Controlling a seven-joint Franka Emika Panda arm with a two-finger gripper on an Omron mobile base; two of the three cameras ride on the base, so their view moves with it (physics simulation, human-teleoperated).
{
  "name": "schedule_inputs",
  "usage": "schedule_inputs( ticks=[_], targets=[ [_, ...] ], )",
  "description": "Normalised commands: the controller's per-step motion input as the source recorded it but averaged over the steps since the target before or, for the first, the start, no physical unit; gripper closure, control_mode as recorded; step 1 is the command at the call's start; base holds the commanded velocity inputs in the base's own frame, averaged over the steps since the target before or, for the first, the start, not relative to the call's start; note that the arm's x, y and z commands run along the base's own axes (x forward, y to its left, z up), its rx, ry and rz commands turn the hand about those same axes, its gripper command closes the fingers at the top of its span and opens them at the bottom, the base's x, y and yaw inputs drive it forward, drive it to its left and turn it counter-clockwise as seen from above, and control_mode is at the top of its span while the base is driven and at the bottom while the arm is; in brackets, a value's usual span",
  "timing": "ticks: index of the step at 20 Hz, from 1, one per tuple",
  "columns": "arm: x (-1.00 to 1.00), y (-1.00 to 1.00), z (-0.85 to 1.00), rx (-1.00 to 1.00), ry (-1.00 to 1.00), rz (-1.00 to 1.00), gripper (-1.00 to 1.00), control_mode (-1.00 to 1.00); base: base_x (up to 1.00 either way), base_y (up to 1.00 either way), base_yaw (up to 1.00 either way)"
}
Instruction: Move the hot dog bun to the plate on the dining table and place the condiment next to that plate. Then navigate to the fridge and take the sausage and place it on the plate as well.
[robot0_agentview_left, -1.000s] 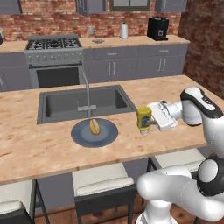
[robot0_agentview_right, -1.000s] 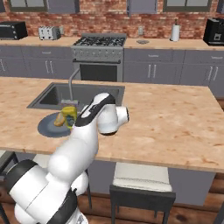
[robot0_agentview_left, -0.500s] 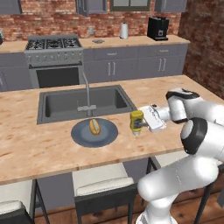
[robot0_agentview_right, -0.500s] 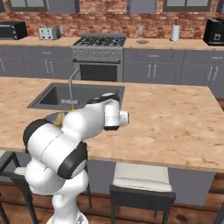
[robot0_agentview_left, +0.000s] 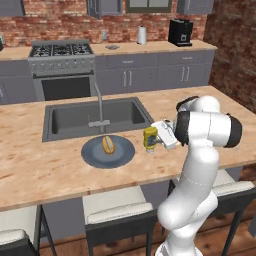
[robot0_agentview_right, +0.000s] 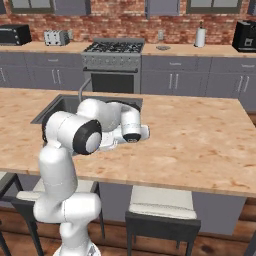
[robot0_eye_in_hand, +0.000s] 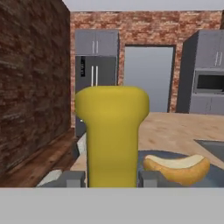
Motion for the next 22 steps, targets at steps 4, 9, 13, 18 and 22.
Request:
schedule_inputs(
  ticks=[4,9,13,18,22],
  targets=[
    [0.43,-0.01,-0.36,0.00,0.00,0.09,1.00,-1.00,0.00,0.00,0.00],
    [0.26,0.00,-0.41,0.01,0.00,0.05,1.00,-1.00,0.00,0.00,0.00],
    [0.18,0.10,-0.37,0.00,0.00,0.00,1.00,-1.00,0.00,0.00,0.00],
    [0.13,0.24,-0.26,0.00,0.00,0.00,1.00,-1.00,0.00,0.00,0.00],
    [0.10,0.22,-0.23,0.00,0.00,0.00,1.00,-1.00,0.00,0.00,0.00]
  ],
)
